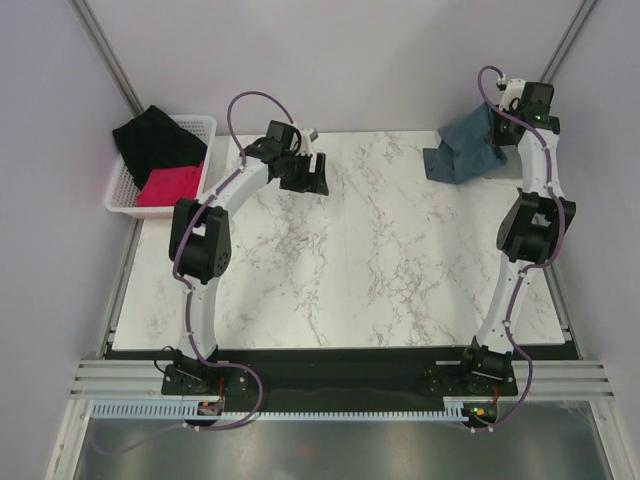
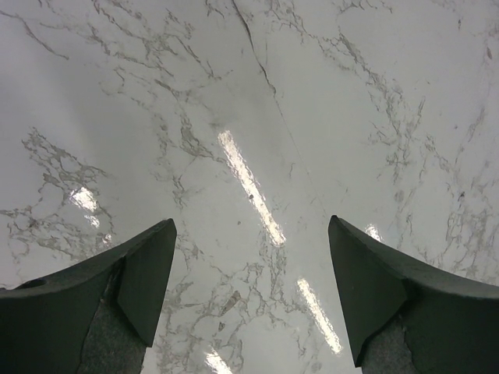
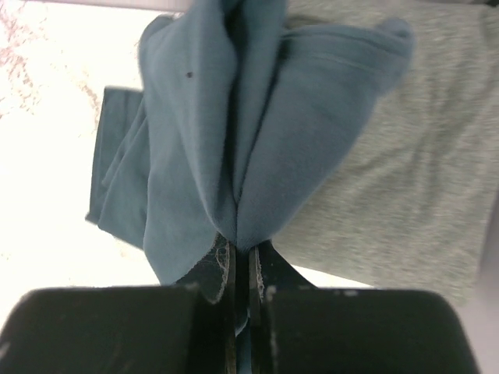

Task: Fold and stack the t-shirts
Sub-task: Neatly place the folded tshirt to the corner

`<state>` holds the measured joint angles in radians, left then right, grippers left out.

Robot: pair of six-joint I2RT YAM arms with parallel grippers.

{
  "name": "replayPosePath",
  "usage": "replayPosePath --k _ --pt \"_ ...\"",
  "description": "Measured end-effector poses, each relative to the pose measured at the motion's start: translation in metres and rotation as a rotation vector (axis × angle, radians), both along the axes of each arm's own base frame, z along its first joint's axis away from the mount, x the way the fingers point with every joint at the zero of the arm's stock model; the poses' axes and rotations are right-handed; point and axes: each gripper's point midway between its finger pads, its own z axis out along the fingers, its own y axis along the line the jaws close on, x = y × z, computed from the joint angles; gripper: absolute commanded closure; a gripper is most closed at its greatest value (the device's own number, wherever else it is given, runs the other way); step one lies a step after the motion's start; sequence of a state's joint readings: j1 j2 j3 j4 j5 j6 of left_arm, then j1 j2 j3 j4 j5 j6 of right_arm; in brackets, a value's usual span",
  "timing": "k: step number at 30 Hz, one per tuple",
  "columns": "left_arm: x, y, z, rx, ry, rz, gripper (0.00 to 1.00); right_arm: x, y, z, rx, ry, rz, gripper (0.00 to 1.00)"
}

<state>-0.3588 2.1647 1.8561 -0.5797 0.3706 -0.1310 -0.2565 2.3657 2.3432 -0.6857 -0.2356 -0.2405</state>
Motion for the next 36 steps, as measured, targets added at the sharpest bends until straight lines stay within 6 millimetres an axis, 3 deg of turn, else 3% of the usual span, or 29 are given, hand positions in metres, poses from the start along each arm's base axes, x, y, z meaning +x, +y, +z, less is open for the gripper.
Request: replayPosePath --k 8,13,21,27,36 --pt "-0.005 -0.006 -0.003 0.005 0.006 -0.015 0.14 0.006 -0.039 0.032 -0.043 -0.088 -0.071 1.00" --pt "-0.010 -0.014 -0.004 0.012 0.001 -0.042 0.13 0.006 -0.069 0.038 -0.064 -0.119 -0.125 1.00" --pt "-0.020 -0.030 -0.006 0.033 -0.010 -0.081 0.13 0.006 -0.106 0.014 -0.093 -0.104 -0.213 1.00" --pt "-0.026 -0.040 -0.007 0.050 -0.023 -0.107 0.13 0.011 -0.119 -0.006 -0.130 -0.085 -0.264 1.00" --pt "-0.034 -0.048 -0.014 0.095 -0.033 -0.133 0.12 0.013 -0.131 -0.013 -0.174 -0.084 -0.318 1.00"
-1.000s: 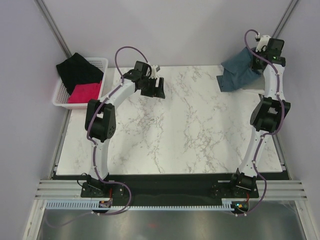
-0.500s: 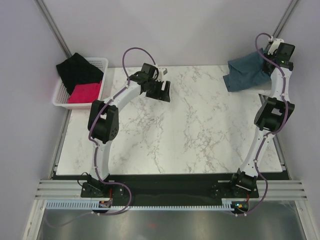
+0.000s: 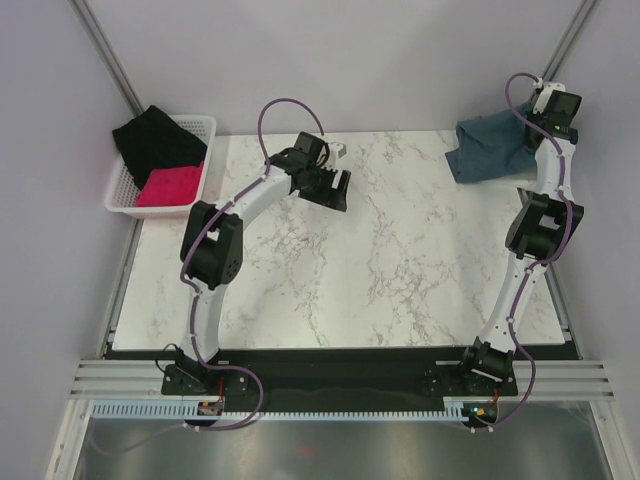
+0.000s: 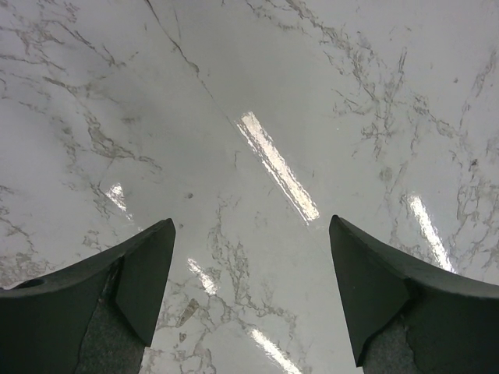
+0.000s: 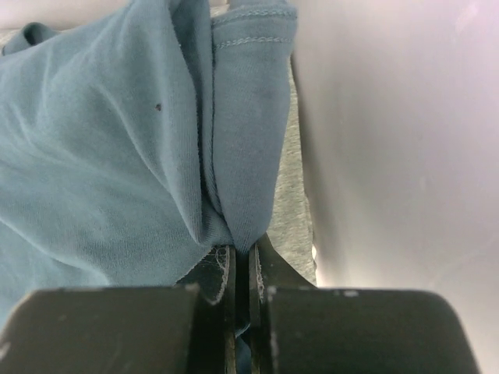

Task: Fold and stack the t-shirts
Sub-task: Neatly place the folded tshirt to the corner

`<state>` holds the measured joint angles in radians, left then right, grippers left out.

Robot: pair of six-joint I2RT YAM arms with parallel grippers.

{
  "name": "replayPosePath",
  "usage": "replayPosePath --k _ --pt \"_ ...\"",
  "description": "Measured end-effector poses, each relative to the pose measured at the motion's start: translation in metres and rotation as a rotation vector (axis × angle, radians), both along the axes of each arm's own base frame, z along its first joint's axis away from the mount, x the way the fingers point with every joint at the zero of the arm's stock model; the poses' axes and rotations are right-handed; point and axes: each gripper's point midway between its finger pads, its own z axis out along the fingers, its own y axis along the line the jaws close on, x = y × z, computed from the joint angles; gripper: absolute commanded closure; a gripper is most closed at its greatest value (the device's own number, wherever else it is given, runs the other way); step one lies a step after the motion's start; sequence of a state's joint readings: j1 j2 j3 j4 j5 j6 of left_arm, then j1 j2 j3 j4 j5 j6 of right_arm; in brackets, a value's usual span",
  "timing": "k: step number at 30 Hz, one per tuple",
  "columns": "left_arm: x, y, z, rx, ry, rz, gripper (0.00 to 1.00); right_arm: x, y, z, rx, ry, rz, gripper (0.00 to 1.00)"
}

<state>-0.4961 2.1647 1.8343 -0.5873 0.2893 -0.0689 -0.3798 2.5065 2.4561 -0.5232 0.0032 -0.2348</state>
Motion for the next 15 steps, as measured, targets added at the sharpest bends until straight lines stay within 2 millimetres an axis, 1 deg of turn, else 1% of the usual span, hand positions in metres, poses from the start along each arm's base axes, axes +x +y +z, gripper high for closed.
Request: replayPosePath --k 6,15 --pt "-0.003 -0.004 -0.001 0.020 -0.010 -0.012 0.12 0.002 -0.006 0.003 -0.022 -0.011 -0.025 1.00" --pt "-0.009 -0.011 -0.002 0.026 -0.011 -0.029 0.12 -0.002 -0.013 0.000 -0.038 0.000 -0.062 1.00"
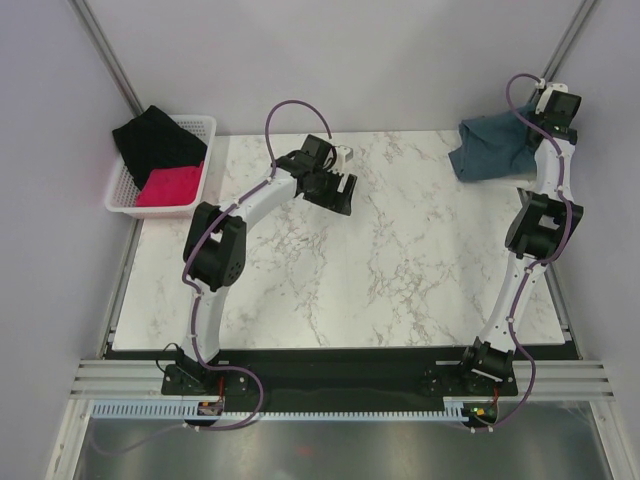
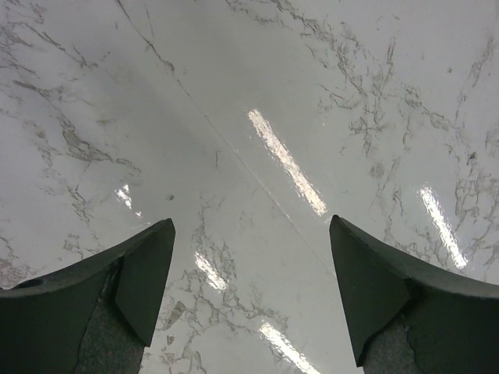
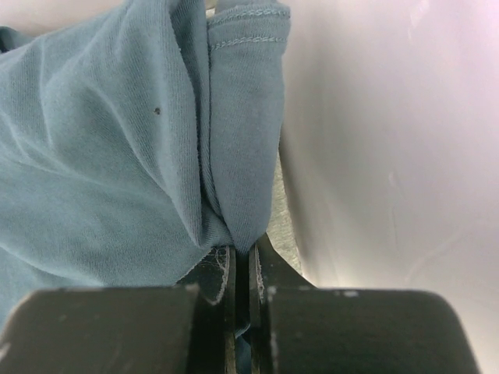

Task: Fold and stack the t-shirts
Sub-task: Neatly place the folded tshirt to the corner

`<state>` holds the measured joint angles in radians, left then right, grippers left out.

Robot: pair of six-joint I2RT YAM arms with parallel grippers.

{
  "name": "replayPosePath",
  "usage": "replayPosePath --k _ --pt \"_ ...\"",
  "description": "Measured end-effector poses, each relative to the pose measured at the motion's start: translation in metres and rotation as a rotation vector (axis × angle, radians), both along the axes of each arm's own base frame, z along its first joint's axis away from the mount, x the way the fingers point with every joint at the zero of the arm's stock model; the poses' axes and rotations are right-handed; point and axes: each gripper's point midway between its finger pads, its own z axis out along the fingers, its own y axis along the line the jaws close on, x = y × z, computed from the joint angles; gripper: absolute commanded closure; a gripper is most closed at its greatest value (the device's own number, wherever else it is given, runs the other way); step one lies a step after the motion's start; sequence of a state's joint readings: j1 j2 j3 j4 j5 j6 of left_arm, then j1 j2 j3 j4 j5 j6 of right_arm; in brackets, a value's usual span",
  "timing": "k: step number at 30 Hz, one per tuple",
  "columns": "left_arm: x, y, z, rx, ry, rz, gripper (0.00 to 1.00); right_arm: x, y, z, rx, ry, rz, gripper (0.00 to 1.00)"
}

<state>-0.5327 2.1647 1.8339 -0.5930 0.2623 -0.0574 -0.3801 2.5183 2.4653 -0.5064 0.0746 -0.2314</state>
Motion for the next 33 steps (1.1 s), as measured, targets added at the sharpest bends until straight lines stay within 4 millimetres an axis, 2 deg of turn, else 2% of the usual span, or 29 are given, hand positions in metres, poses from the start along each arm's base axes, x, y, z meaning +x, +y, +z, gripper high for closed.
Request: replayPosePath --k 10,11,13,14,16,18,21,24,27,30,33 --pt "0.000 0.000 0.000 0.001 0.000 0.001 0.12 -0.003 -0.012 0.003 -0.042 -0.005 -0.060 1.00" --pt "0.000 0.000 0.000 0.001 -0.001 0.001 0.12 -0.003 -0.013 0.003 -0.046 -0.004 -0.065 0.97" --pt "0.000 0.000 0.000 0.002 -0.001 0.002 0.11 -0.004 -0.014 0.003 -0.052 -0.002 -0.074 0.82" --pt "0.000 0.001 0.000 0.003 -0.001 0.002 0.11 -0.004 -0.015 0.002 -0.055 -0.001 -0.077 0.52" --pt "0.001 0.001 0.000 0.006 -0.003 0.005 0.10 -0.005 -0.016 0.003 -0.064 -0.001 -0.093 0.32" --pt "0.002 0.002 -0.001 0.011 -0.006 0.009 0.09 -0.004 -0.019 0.005 -0.072 -0.010 -0.109 0.15" --pt "0.003 0.003 -0.001 0.018 -0.010 0.015 0.09 -0.002 -0.015 0.007 -0.068 -0.020 -0.114 0.05" --pt "0.003 0.003 -0.001 0.018 -0.010 0.015 0.09 0.002 -0.006 0.010 -0.064 -0.029 -0.112 0.02" --pt "0.003 0.003 -0.001 0.018 -0.010 0.015 0.09 0.006 0.008 0.024 -0.057 -0.056 -0.099 0.02" --pt "0.003 0.003 0.000 0.017 -0.012 0.015 0.09 0.009 0.029 0.052 -0.037 -0.104 -0.067 0.02" --pt "0.005 0.003 0.002 0.018 -0.018 0.018 0.06 0.013 0.063 0.092 0.019 -0.185 0.016 0.02"
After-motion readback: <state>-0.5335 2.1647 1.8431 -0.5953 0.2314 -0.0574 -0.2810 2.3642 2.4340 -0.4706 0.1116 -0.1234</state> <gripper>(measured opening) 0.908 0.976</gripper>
